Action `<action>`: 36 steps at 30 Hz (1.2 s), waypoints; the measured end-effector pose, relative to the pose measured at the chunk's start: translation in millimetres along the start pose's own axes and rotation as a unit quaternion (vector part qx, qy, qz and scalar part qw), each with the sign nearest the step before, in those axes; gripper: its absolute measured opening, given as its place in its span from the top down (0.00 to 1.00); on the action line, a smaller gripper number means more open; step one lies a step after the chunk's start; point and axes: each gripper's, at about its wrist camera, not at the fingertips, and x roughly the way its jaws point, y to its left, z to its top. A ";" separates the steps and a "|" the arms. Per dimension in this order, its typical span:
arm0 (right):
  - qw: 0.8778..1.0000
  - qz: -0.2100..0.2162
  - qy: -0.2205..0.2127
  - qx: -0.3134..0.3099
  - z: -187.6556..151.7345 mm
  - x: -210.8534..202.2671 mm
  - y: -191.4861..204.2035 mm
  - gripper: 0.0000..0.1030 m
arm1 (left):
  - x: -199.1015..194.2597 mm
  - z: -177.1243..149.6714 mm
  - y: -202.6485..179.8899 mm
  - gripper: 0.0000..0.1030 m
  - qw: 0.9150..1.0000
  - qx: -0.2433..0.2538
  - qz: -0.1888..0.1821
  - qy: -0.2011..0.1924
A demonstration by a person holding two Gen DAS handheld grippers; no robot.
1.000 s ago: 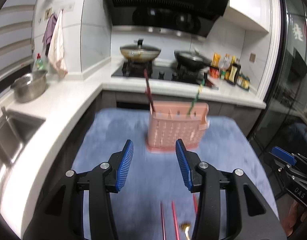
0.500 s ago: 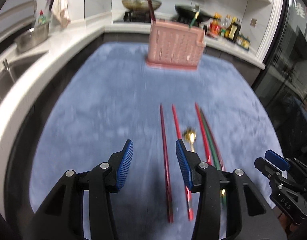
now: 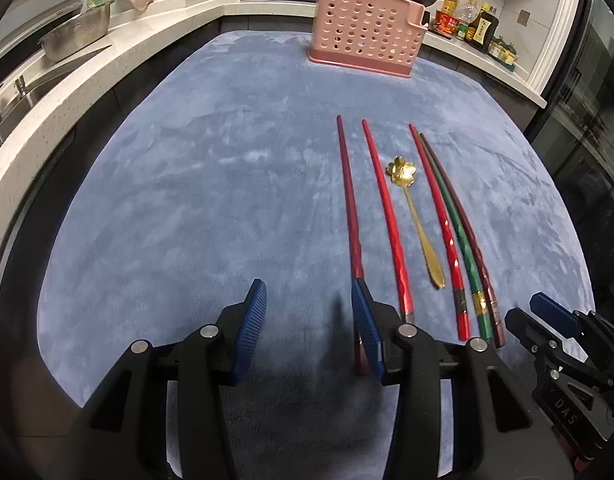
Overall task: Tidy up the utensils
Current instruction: 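Move both open tools back down to the chopsticks on the blanket, then grasp a dark red chopstick with the left tool while the right tool grasps another dark red chopstick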
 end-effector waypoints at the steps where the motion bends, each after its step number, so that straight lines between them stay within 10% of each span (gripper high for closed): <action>1: 1.000 0.002 0.003 0.001 -1.4 1.0 0.3 0.62 | 0.8 -1.1 0.4 0.59 1.000 0.000 -0.001 0.003; 36: 1.000 -0.001 0.017 0.009 -6.9 19.0 -0.6 0.79 | 11.5 -18.9 -11.8 0.58 0.999 0.015 -0.019 0.028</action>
